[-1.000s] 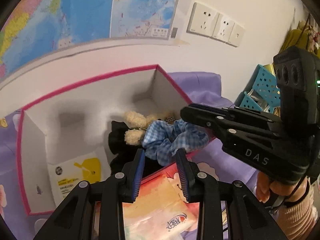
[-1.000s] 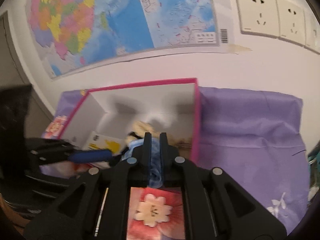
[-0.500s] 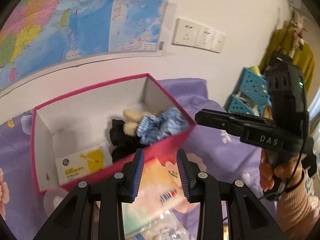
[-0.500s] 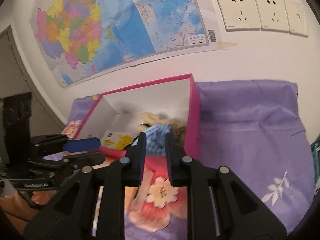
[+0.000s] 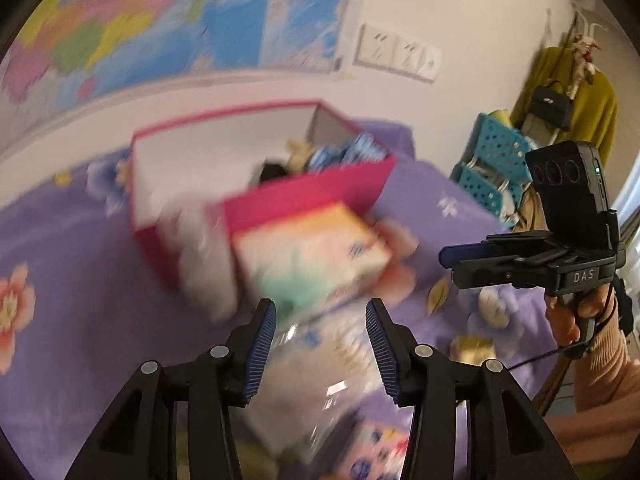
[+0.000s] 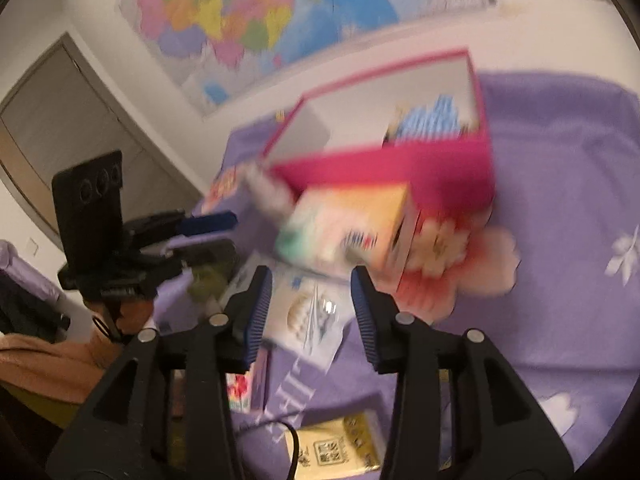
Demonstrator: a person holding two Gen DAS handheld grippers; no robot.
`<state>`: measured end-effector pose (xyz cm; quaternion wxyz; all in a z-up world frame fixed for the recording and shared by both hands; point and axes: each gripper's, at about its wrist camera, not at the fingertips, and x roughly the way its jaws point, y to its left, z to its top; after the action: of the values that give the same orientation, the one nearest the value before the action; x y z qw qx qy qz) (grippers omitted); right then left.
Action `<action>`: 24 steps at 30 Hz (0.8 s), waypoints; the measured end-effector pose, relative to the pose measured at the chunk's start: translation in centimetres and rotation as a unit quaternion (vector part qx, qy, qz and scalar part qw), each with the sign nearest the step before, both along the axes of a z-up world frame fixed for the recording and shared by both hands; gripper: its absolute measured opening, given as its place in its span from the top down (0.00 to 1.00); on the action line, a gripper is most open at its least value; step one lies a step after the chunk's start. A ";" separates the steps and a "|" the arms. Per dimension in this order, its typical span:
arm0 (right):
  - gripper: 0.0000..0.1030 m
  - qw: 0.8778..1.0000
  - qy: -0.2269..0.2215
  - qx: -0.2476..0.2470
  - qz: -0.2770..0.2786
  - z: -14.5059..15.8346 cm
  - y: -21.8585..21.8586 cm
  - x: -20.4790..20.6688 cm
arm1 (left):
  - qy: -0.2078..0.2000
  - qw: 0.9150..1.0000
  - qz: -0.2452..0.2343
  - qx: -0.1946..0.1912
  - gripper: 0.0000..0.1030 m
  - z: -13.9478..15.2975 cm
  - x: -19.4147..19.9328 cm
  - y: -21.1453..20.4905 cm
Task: Organize soft objects
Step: 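Grasp the ZD cotton-swab pack with the left gripper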
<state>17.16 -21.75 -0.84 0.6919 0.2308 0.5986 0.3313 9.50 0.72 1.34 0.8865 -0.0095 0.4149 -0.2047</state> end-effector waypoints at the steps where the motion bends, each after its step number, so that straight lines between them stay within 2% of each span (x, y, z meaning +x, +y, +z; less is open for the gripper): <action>1: 0.57 1.000 0.011 -0.003 0.005 -0.7 0.4 -0.2 | 0.011 1.000 0.006 0.003 0.54 -0.6 -0.2 0.4; 5: 0.57 0.998 0.064 -0.007 0.024 -3.8 2.2 -1.2 | 0.049 0.998 0.023 0.018 0.54 -3.1 -0.6 1.5; 10: 0.57 0.997 0.075 -0.016 0.030 -5.4 3.6 -1.3 | 0.071 0.996 0.032 0.038 0.53 -4.5 -0.7 2.1; 15: 0.57 0.996 0.079 -0.022 0.020 -6.1 3.5 -1.5 | 0.082 0.995 0.010 0.051 0.48 -4.6 -0.6 1.4; 17: 0.68 0.997 0.071 -0.025 0.021 -6.0 3.5 -2.0 | 0.091 0.994 0.000 0.060 0.47 -4.9 0.0 1.1; 22: 0.83 0.997 0.067 -0.029 0.018 -5.9 3.4 -2.4 | 0.109 0.991 -0.017 0.080 0.47 -5.7 1.4 0.5; 24: 0.83 0.997 0.067 -0.025 0.015 -5.9 3.3 -2.5 | 0.114 0.990 -0.020 0.076 0.49 -5.8 1.8 0.5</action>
<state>14.61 -18.41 -6.72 0.6508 0.2263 0.6550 0.3103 11.26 1.27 -4.44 0.8273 0.0431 0.5277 -0.1875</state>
